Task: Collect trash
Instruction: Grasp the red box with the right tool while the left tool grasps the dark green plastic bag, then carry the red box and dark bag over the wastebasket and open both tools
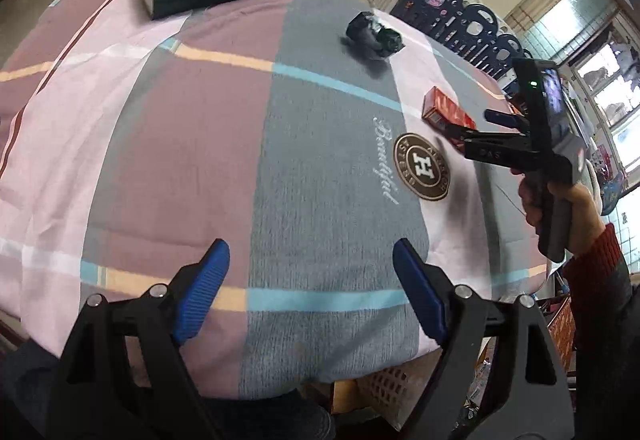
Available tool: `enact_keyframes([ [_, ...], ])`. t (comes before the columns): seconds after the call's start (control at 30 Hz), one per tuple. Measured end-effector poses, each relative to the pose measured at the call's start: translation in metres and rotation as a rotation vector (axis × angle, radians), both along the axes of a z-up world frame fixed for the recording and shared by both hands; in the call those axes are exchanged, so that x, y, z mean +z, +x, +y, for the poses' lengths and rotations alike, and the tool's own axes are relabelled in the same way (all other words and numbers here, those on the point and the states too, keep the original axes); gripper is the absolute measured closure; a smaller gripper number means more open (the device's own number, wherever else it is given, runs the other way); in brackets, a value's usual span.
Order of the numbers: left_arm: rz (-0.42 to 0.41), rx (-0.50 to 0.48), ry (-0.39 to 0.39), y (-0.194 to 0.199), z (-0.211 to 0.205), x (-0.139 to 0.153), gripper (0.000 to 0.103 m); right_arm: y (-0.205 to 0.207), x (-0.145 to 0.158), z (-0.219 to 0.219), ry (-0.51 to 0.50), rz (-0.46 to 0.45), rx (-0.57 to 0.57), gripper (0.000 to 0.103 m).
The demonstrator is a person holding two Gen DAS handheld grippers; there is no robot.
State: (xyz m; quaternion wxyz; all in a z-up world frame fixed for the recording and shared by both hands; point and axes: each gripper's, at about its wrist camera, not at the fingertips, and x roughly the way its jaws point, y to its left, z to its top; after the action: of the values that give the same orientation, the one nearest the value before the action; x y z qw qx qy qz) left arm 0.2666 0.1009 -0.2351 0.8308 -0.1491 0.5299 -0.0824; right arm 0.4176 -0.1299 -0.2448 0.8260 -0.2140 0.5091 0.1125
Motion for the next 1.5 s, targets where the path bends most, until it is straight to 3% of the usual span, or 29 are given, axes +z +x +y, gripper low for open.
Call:
enact_keyframes([
  [0.13,-0.068,-0.060,-0.022,0.026,-0.004,0.006,0.019,0.026,-0.010,-0.009,0.082,0.060,-0.045,0.016],
  [0.17,-0.084,-0.058,-0.019,0.035,-0.006,0.009,0.019,0.029,-0.010,-0.014,0.130,0.074,-0.071,0.026],
  [0.23,-0.109,-0.051,-0.027,0.055,-0.008,0.014,0.019,0.025,-0.011,-0.026,0.220,0.081,-0.134,0.028],
  [0.37,-0.155,-0.071,-0.056,0.107,-0.026,0.020,0.016,-0.003,-0.008,-0.036,0.228,0.058,-0.180,0.032],
  [0.57,-0.211,-0.052,0.089,0.188,-0.072,0.013,0.009,-0.085,0.005,-0.056,0.211,0.033,-0.249,0.033],
  [0.67,-0.203,-0.044,0.062,0.226,-0.089,0.004,0.006,-0.119,0.016,-0.075,0.234,-0.012,-0.322,0.033],
  [0.8,-0.132,-0.035,0.183,0.263,-0.112,-0.019,0.005,-0.156,0.030,-0.107,0.431,-0.018,-0.467,0.033],
  [0.87,-0.119,-0.031,0.238,0.269,-0.117,-0.028,0.008,-0.169,0.034,-0.110,0.466,-0.027,-0.502,0.033],
  [0.9,-0.114,-0.033,0.254,0.267,-0.116,-0.032,0.013,-0.173,0.036,-0.109,0.456,-0.035,-0.506,0.033],
  [0.93,-0.103,-0.041,0.252,0.265,-0.116,-0.035,0.030,-0.177,0.038,-0.105,0.435,-0.046,-0.507,0.033],
  [0.97,-0.098,-0.050,0.239,0.261,-0.114,-0.036,0.038,-0.179,0.040,-0.102,0.420,-0.055,-0.505,0.033],
  [1.03,-0.124,-0.069,0.225,0.248,-0.111,-0.032,0.044,-0.180,0.045,-0.096,0.419,-0.072,-0.500,0.033],
  [1.17,-0.192,-0.061,0.281,0.208,-0.108,-0.008,0.046,-0.187,0.060,-0.089,0.408,-0.108,-0.496,0.033],
  [1.3,-0.303,-0.061,0.336,0.142,-0.112,0.035,0.046,-0.205,0.072,-0.083,0.392,-0.134,-0.501,0.033],
  [1.5,-0.386,-0.070,0.295,0.034,-0.112,0.092,0.046,-0.251,0.101,-0.084,0.377,-0.184,-0.506,0.033],
])
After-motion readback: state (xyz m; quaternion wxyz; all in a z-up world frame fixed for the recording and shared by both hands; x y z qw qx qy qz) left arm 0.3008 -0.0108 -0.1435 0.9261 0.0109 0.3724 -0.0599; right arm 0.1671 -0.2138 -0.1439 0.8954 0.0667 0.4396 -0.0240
